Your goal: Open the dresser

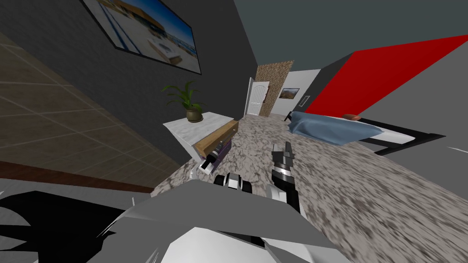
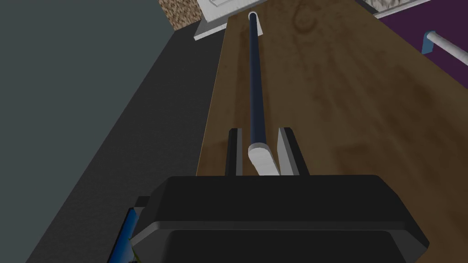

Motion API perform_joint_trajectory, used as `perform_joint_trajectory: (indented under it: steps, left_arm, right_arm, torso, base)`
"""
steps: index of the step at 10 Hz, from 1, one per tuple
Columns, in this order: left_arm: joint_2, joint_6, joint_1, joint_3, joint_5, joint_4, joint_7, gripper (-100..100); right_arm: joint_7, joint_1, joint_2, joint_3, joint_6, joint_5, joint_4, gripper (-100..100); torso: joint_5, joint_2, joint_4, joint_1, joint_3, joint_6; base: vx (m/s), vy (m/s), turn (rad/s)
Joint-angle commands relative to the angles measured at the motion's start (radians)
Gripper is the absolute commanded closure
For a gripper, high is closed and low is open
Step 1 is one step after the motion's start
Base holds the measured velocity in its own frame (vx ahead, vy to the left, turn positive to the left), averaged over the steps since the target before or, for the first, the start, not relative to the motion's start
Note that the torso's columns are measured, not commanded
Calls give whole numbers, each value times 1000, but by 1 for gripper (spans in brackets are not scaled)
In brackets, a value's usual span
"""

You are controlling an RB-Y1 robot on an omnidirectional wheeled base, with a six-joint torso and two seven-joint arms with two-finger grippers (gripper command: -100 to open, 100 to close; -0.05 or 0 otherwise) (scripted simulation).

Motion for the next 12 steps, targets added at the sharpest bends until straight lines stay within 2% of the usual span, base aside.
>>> perform_joint_trajectory:
  steps: [1,3,4,6,7,9,12]
  left_arm:
    - [-9,2,6,-4,-5,-11,-6,100]
    - [-11,3,5,-4,-5,-5,-7,100]
    - [-19,6,11,-10,-10,-11,-12,100]
    - [-24,7,13,-13,-13,-17,-16,100]
    - [-12,51,7,-14,-9,-50,-5,-100]
    - [-1,94,0,-16,-6,-88,4,-100]
    - [14,159,-10,-19,-1,-145,18,-100]
  right_arm:
    - [0,0,0,0,0,0,0,0]
    - [0,0,0,0,0,0,0,0]
    - [0,0,0,0,0,0,0,0]
    - [0,0,0,0,0,0,0,0]
    - [0,0,0,0,0,0,0,0]
    - [0,0,0,0,0,0,0,0]
    - [0,0,0,0,0,0,0,0]
  torso:
    - [-1,-3,0,-3,-1,1]
    - [-1,-3,1,-3,-2,4]
    - [0,-5,1,5,-3,2]
    - [-1,-4,0,-3,-2,3]
    - [-1,-4,0,-3,-2,3]
    - [2,-7,-1,9,-4,2]
    - [0,-7,-2,-1,-4,3]
  base:
    - [-54,-231,35]
    - [-65,-157,5]
    - [-34,-140,8]
    - [-69,-188,13]
    - [-39,-82,-8]
    - [-21,27,-21]
    - [-14,26,-8]
